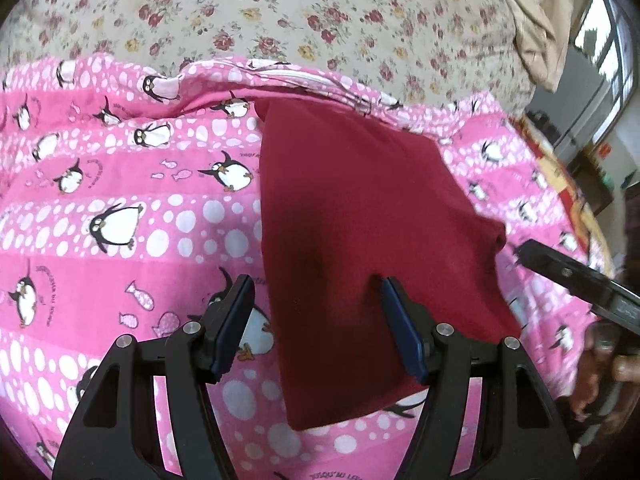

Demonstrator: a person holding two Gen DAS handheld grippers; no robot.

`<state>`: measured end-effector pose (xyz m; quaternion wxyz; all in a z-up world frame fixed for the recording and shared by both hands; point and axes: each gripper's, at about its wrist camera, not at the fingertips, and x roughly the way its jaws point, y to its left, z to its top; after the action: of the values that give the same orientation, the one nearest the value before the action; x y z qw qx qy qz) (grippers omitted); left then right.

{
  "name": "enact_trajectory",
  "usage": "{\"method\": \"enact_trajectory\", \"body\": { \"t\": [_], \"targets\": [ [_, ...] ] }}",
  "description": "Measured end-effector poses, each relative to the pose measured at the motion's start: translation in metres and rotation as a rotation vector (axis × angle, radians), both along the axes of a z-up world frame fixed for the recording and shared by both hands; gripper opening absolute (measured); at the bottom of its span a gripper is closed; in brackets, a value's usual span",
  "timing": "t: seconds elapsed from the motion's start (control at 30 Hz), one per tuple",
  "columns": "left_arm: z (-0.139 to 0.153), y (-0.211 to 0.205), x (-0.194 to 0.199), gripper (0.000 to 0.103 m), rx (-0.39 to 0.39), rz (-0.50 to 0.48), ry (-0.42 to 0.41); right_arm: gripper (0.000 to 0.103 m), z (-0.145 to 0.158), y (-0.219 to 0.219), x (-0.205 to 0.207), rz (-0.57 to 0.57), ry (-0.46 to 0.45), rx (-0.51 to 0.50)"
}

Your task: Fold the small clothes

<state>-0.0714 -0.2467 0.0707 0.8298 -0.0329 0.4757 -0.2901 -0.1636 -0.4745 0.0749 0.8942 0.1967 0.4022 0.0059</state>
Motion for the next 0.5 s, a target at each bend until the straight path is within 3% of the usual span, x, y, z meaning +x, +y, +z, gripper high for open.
{"method": "enact_trajectory", "body": {
  "t": [0.13,0.23,0.33,0.5],
  "targets": [
    [-0.002,0.0,0.015,0.067,-0.077,-0.021,0.074,0.079,-0.007,-0.01,0.024,-0.019,0.012,0.067],
    [-0.007,0.001,0.026,0.077,-0.128,-0.024,0.11,0.079,-0.023,-0.018,0.046,-0.025,0.05,0.122],
    [-0.015,0.0,0.037,0.078,-0.152,-0.026,0.149,0.079,-0.042,-0.025,0.065,-0.02,0.072,0.182],
    [-0.031,-0.009,0.056,0.079,-0.178,-0.062,0.207,0.089,-0.064,-0.029,0.084,0.036,0.078,0.25]
  ]
}}
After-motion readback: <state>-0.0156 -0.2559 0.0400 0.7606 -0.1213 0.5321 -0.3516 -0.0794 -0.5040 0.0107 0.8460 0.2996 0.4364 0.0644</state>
